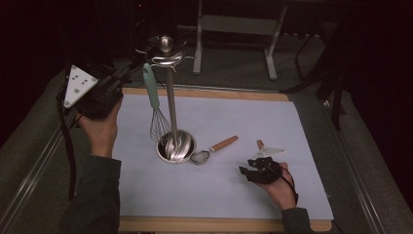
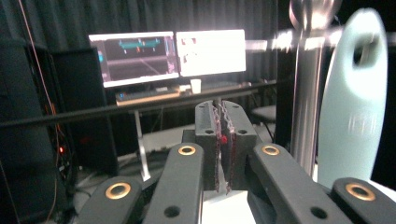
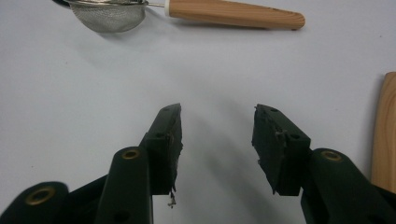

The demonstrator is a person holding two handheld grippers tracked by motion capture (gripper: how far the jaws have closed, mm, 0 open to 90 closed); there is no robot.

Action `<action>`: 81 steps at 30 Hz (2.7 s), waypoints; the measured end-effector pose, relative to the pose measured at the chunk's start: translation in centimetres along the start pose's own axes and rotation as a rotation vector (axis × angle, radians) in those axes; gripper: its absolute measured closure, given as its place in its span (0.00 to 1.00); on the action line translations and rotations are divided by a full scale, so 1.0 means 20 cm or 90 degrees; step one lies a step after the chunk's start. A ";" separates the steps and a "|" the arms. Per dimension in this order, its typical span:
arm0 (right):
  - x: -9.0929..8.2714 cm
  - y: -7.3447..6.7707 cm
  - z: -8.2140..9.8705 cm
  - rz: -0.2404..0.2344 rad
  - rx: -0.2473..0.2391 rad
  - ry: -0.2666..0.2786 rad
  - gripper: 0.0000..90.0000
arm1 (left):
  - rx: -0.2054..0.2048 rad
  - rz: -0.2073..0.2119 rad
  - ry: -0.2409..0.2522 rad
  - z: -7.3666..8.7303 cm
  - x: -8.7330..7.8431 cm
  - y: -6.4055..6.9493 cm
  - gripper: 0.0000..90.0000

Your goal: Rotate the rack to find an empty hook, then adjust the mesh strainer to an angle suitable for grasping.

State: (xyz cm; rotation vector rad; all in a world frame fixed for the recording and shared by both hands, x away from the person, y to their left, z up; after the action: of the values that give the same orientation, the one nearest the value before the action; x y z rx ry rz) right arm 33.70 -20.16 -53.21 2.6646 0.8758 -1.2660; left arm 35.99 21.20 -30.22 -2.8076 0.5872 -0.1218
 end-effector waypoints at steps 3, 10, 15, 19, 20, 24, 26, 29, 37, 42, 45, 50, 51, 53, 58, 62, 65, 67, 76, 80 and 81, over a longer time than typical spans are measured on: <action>0.01 -0.01 0.00 -0.001 -0.001 -0.004 0.57 | 0.004 0.011 -0.019 0.07 -0.03 0.01 0.96; 0.01 -0.02 0.00 -0.002 -0.001 -0.002 0.57 | -0.013 0.034 -0.068 0.25 -0.05 0.05 0.95; 0.01 -0.03 0.00 -0.003 -0.006 -0.001 0.57 | -0.023 0.044 -0.103 0.37 -0.06 0.08 0.93; 0.01 -0.03 0.00 -0.007 -0.009 -0.001 0.60 | -0.028 0.049 -0.138 0.49 -0.06 0.11 0.90; 0.01 -0.03 0.00 -0.009 -0.009 -0.004 0.60 | -0.031 0.050 -0.146 0.52 -0.06 0.12 0.90; 0.02 -0.05 -0.01 -0.010 -0.010 -0.006 0.61 | -0.042 0.057 -0.181 0.66 -0.07 0.16 0.88; 0.02 -0.06 -0.01 -0.013 -0.012 -0.006 0.62 | -0.051 0.060 -0.196 0.74 -0.08 0.18 0.87; 0.03 -0.08 -0.02 -0.013 -0.020 -0.007 0.62 | -0.061 0.061 -0.223 0.84 -0.09 0.21 0.86; 0.05 -0.16 -0.08 -0.021 -0.046 0.004 0.62 | -0.059 0.069 -0.283 1.09 -0.13 0.32 0.81; 0.10 -0.22 -0.14 -0.039 -0.039 0.018 0.63 | -0.050 0.073 -0.320 1.18 -0.12 0.33 0.80; 0.13 -0.27 -0.19 -0.047 -0.045 0.024 0.64 | -0.066 0.073 -0.327 1.21 -0.12 0.34 0.80; 0.19 -0.34 -0.28 -0.046 -0.052 0.027 0.64 | -0.062 0.078 -0.343 1.25 -0.11 0.35 0.81; 0.21 -0.35 -0.30 -0.048 -0.050 0.027 0.64 | -0.062 0.078 -0.342 1.25 -0.11 0.35 0.80; 0.24 -0.38 -0.33 -0.050 -0.049 0.024 0.65 | -0.065 0.077 -0.341 1.25 -0.12 0.35 0.80; 0.33 -0.42 -0.40 -0.044 -0.061 0.006 0.65 | -0.068 0.077 -0.338 1.25 -0.12 0.35 0.80; 0.38 -0.40 -0.41 -0.029 -0.040 -0.014 0.65 | -0.067 0.078 -0.339 1.25 -0.12 0.35 0.80; 0.39 -0.38 -0.38 -0.033 -0.025 -0.024 0.65 | -0.066 0.079 -0.341 1.25 -0.12 0.35 0.80; 0.40 -0.37 -0.36 -0.040 -0.016 -0.029 0.65 | -0.064 0.079 -0.341 1.25 -0.12 0.35 0.80; 0.43 -0.35 -0.34 -0.078 0.054 -0.052 0.70 | -0.063 0.079 -0.343 1.25 -0.12 0.36 0.80; 0.46 -0.35 -0.33 -0.082 0.076 -0.067 0.71 | -0.065 0.078 -0.341 1.25 -0.12 0.36 0.80; 0.46 -0.34 -0.33 -0.083 0.083 -0.068 0.71 | -0.065 0.078 -0.340 1.25 -0.12 0.36 0.80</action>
State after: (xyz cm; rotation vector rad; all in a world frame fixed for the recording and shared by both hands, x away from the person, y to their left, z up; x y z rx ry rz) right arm 39.32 -8.22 -54.44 2.6439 0.9987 -1.5304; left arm 34.54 21.95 -56.24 -2.7119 0.6376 0.6761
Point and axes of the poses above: each handheld gripper's, and its own axes: x roughly forward along the jaws, z roughly out of its underside, y roughly to its right, the point moved 5 cm from there along x, roughly forward along the jaws, and after that the axes turned 12 degrees about x, right-handed, at the moved point
